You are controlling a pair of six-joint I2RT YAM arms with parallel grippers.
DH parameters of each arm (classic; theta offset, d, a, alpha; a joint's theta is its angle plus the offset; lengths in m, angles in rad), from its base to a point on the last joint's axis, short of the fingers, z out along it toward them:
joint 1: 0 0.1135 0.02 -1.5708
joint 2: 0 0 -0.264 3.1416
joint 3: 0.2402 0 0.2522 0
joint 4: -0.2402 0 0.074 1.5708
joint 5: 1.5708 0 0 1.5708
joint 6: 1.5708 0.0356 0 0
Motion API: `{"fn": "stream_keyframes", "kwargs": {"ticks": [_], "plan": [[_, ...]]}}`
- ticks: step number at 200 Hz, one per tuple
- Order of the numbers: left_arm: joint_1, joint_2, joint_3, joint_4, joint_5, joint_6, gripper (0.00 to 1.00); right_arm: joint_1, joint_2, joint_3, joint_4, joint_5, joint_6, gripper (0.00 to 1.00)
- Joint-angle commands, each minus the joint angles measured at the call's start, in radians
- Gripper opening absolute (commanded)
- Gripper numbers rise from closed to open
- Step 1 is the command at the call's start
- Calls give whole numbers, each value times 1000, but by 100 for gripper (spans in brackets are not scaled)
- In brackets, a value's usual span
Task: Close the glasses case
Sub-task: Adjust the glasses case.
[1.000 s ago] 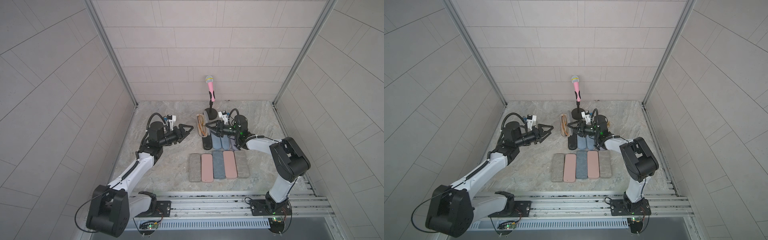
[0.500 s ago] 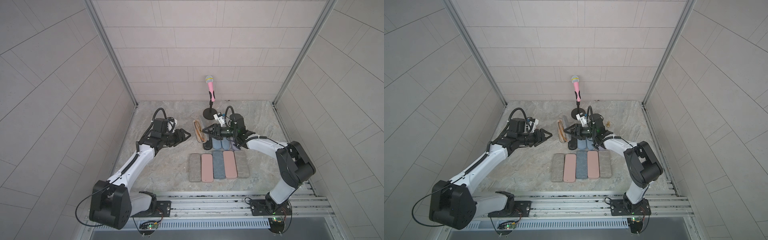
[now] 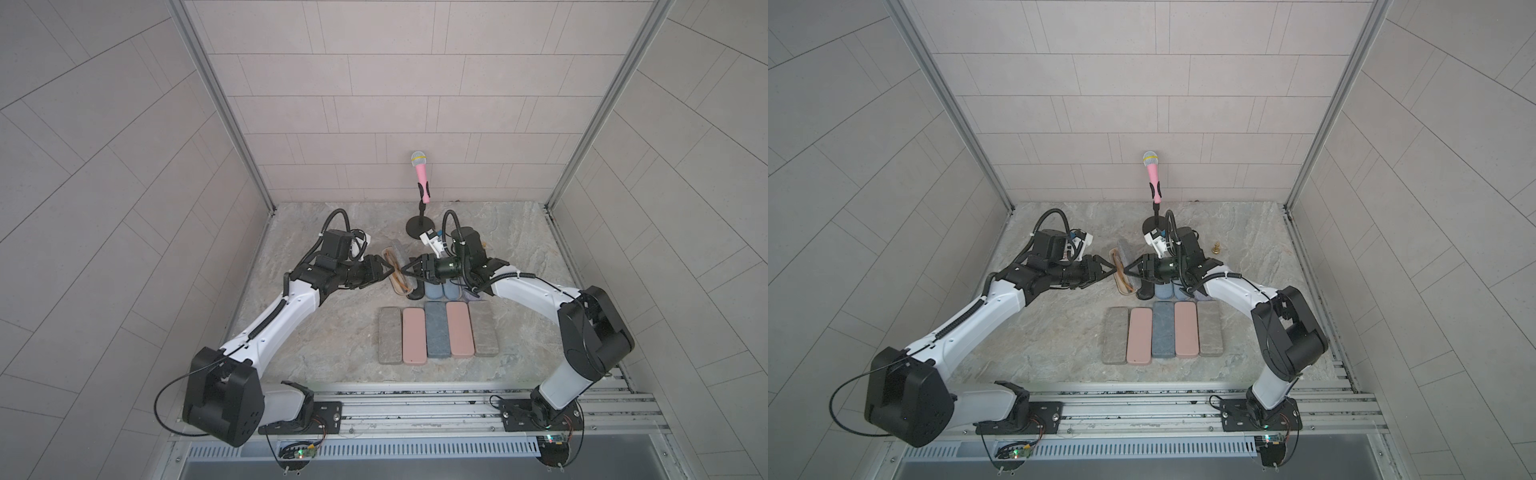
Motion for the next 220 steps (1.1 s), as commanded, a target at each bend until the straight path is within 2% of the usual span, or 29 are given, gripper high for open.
{"fn": "stream_keyframes", "kwargs": {"ticks": [1, 124, 220], "plan": [[-11, 15, 22, 1, -17, 8, 50, 9, -23, 41, -2, 2, -34, 22], [-48, 81, 55, 29, -39, -8, 41, 33, -34, 73, -67, 13, -84, 22], [-77, 103, 55, 46, -48, -24, 39, 35, -29, 92, -87, 13, -93, 22]]}}
